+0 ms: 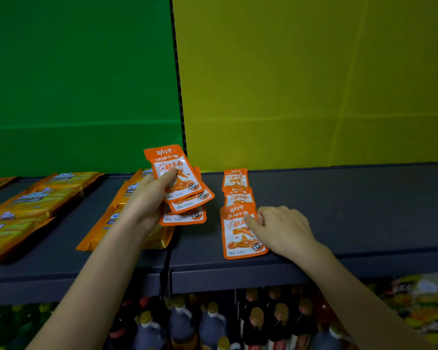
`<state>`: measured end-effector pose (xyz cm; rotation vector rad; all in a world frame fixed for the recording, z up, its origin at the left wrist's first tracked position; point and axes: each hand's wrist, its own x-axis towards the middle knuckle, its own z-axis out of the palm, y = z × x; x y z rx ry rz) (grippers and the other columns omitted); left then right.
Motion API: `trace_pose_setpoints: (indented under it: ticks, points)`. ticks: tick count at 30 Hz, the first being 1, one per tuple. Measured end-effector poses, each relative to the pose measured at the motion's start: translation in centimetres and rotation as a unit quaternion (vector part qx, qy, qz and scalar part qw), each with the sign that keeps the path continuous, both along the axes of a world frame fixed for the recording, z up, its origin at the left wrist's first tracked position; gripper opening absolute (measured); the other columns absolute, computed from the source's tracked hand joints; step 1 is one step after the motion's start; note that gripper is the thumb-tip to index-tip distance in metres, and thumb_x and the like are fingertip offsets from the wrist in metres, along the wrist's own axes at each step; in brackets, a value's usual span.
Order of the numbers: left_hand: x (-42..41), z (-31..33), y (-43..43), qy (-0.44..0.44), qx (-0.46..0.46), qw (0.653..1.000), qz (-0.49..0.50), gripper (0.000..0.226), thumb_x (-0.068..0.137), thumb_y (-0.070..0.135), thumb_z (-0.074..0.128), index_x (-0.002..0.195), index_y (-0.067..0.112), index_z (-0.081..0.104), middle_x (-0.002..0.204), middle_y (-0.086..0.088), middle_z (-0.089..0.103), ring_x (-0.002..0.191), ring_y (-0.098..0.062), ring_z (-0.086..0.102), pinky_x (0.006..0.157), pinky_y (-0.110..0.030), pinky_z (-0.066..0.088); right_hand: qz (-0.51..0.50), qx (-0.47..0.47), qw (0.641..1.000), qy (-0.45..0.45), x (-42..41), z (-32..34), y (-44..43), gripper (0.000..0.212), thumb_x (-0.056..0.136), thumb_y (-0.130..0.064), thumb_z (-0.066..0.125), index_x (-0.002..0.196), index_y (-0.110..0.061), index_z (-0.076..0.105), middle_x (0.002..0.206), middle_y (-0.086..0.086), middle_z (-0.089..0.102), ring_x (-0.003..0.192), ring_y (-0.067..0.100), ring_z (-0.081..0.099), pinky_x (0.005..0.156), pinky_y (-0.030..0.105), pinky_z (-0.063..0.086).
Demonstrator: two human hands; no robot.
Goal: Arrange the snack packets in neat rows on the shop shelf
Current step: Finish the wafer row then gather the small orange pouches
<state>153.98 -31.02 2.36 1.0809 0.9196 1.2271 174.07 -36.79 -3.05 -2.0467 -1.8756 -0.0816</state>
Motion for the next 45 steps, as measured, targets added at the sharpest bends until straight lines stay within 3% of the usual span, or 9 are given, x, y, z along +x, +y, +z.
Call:
trace_pose_setpoints:
  ticks: [5, 11, 15, 21, 25, 32, 36, 41, 45]
  points:
    - [0.2, -0.1, 0.2, 0.001, -0.003, 1.000, -0.009, 0.010, 0.094, 0.018, 0.050, 0.091, 0.011, 0.057, 0.084, -0.006, 0.066, 0.049, -0.010, 0.067, 0.041, -0.024, 0.054, -0.018, -0.028, 0.999, -0.022, -0.2, 0.3, 0.0, 0.045, 0.093, -0.055, 0.030, 0.061, -0.024, 0.030, 0.095, 0.000, 0.064, 0.075, 0.014, 0.053, 0.067, 0.027, 0.035]
    - [1.3, 0.0, 0.1, 0.006, 0.019, 0.999, -0.035, 0.013, 0.094, 0.018, 0.049, 0.086, 0.012, 0.058, 0.066, 0.000, 0.072, 0.049, -0.009, 0.068, 0.043, -0.023, 0.054, -0.020, -0.056, 0.998, -0.028, -0.1, 0.6, -0.1, 0.041, 0.093, -0.055, 0.030, 0.089, -0.019, 0.048, 0.105, 0.002, 0.064, 0.094, 0.020, 0.062, 0.069, 0.028, 0.037]
    - [3.2, -0.1, -0.1, 0.011, 0.031, 0.998, -0.056, 0.014, 0.094, 0.017, 0.050, 0.086, 0.011, 0.059, 0.062, 0.001, 0.072, 0.051, -0.010, 0.068, 0.047, -0.025, 0.057, -0.032, -0.036, 0.998, -0.037, 1.0, 1.1, -0.6, 0.052, 0.090, -0.063, 0.028, 0.078, -0.018, 0.051, 0.099, 0.007, 0.064, 0.095, 0.029, 0.058, 0.068, 0.032, 0.035]
    - [8.4, -0.1, -0.6, 0.029, 0.030, 0.994, -0.098, 0.013, 0.092, 0.013, 0.051, 0.084, 0.008, 0.059, 0.054, 0.001, 0.070, 0.047, -0.010, 0.066, 0.046, -0.023, 0.055, 0.022, 0.077, 0.984, 0.160, 4.1, 3.6, 0.0, 0.053, 0.084, -0.071, 0.025, 0.070, -0.027, 0.051, 0.087, -0.005, 0.062, 0.092, 0.025, 0.057, 0.075, 0.037, 0.041]
    - [12.0, 0.0, -1.2, 0.027, 0.021, 0.992, -0.123, 0.014, 0.092, 0.012, 0.051, 0.085, 0.004, 0.060, 0.054, -0.002, 0.069, 0.046, -0.013, 0.066, 0.046, -0.024, 0.055, 0.027, 0.104, 0.975, 0.196, 6.0, 4.6, 1.5, 0.047, 0.077, -0.071, 0.045, 0.066, -0.025, 0.049, 0.067, -0.011, 0.055, 0.075, 0.015, 0.055, 0.065, 0.031, 0.037]
    - [15.7, 0.6, -1.2, -0.046, -0.056, 0.982, -0.175, 0.033, 0.095, 0.033, 0.041, 0.100, 0.007, 0.061, 0.084, -0.011, 0.071, 0.068, -0.021, 0.069, 0.065, -0.032, 0.057, 0.113, 0.050, 0.903, 0.412, 10.4, 4.5, 3.3, 0.028, 0.085, -0.034, 0.063, 0.071, -0.011, 0.060, 0.082, 0.016, 0.069, 0.075, 0.025, 0.062, 0.070, 0.037, 0.044]
    - [16.8, 0.5, -0.7, -0.080, -0.060, 0.976, -0.195, 0.040, 0.096, 0.036, 0.032, 0.106, 0.009, 0.060, 0.088, -0.011, 0.071, 0.074, -0.022, 0.069, 0.071, -0.035, 0.055, 0.126, 0.048, 0.870, 0.475, 11.4, 4.1, 3.9, 0.028, 0.090, -0.027, 0.058, 0.069, -0.010, 0.062, 0.071, 0.005, 0.065, 0.062, 0.014, 0.057, 0.065, 0.030, 0.042]
    - [17.1, 0.7, 0.0, -0.025, -0.059, 0.989, -0.132, 0.028, 0.096, 0.027, 0.043, 0.094, 0.007, 0.061, 0.067, -0.008, 0.073, 0.056, -0.017, 0.070, 0.055, -0.035, 0.058, 0.126, 0.043, 0.852, 0.506, 11.6, 3.9, 4.5, 0.031, 0.093, -0.027, 0.053, 0.085, -0.001, 0.069, 0.081, 0.007, 0.068, 0.067, 0.011, 0.060, 0.064, 0.023, 0.043]
    - [17.1, 1.4, 1.0, -0.067, -0.051, 0.987, -0.137, 0.029, 0.095, 0.028, 0.045, 0.094, 0.005, 0.061, 0.069, -0.010, 0.073, 0.058, -0.017, 0.070, 0.059, -0.034, 0.058, 0.141, 0.056, 0.821, 0.550, 11.6, 4.6, 5.6, 0.028, 0.093, -0.023, 0.053, 0.074, -0.010, 0.067, 0.053, -0.010, 0.066, 0.049, -0.003, 0.059, 0.049, 0.008, 0.042]
